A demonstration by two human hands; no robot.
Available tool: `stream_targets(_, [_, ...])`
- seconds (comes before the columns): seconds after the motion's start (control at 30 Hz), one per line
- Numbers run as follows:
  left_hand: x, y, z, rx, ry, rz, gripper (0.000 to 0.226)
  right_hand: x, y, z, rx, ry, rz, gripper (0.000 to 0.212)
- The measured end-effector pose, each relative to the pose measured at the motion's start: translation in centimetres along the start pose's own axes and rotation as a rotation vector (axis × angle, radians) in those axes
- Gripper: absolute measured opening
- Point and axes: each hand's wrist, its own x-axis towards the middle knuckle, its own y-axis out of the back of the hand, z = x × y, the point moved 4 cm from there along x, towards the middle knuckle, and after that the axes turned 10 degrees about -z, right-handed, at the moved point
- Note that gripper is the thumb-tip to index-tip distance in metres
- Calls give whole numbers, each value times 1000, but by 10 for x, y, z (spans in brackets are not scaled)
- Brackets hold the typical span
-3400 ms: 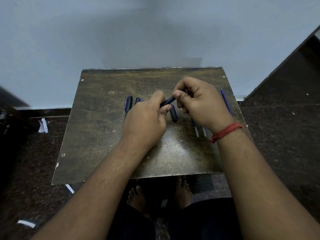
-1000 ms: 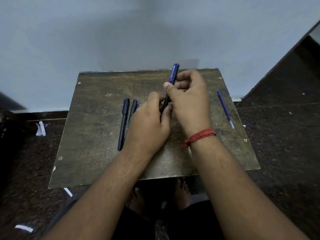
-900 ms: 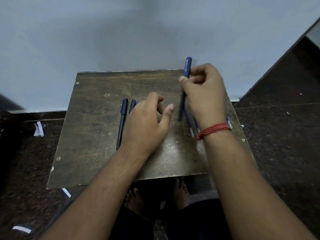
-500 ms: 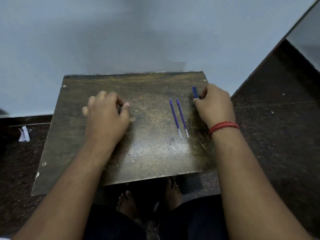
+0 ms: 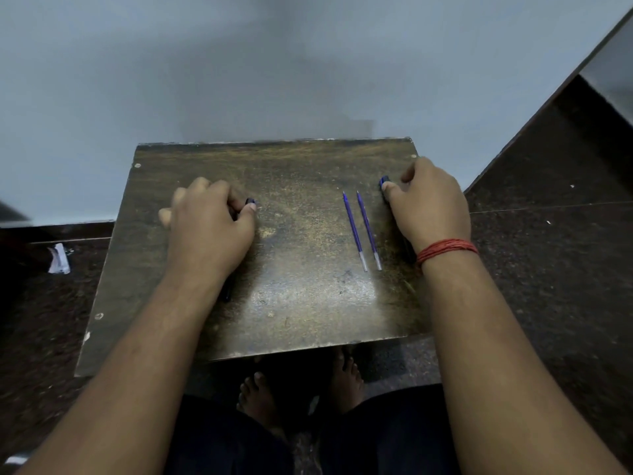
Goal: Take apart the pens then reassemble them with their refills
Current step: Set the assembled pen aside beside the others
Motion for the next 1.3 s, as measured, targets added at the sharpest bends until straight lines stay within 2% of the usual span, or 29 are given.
stream_targets(0.1, [1,-1,-2,17,0,-27,18,-2,2,-7,49,46,41,27])
stream_targets(0.53, [0,-8,-1,260,33,-130,33,-8,-12,-33,103,165,17,26])
stream_targets(0.67, [-2,-7,2,235,3,-118,31,-9,-13,-36,124,186,17,23])
stream_targets(0.8, [-5,6,13,11,-73,41,26,-10,-10,-39,202,194,16,19])
stream_targets(0.87, [-9,15,20,-183,-115,127,23,-11,-9,-41,271,195,2,16])
stream_targets(0.93, [-12,19,25,-428,-128,134,20,-13,-10,-44,376,190,-30,14])
stream_targets(1.07, [-16,7,31,-918,-44,-102,16,-18,-15,-54,591,197,-101,13])
stream_targets(1.2, [-16,-13,36,-1210,33,-341,8,-22,-22,-65,826,205,-193,20])
stream_targets(1.3, [-18,-24,38,-1272,29,-480,10,-26,-29,-72,885,240,-260,25])
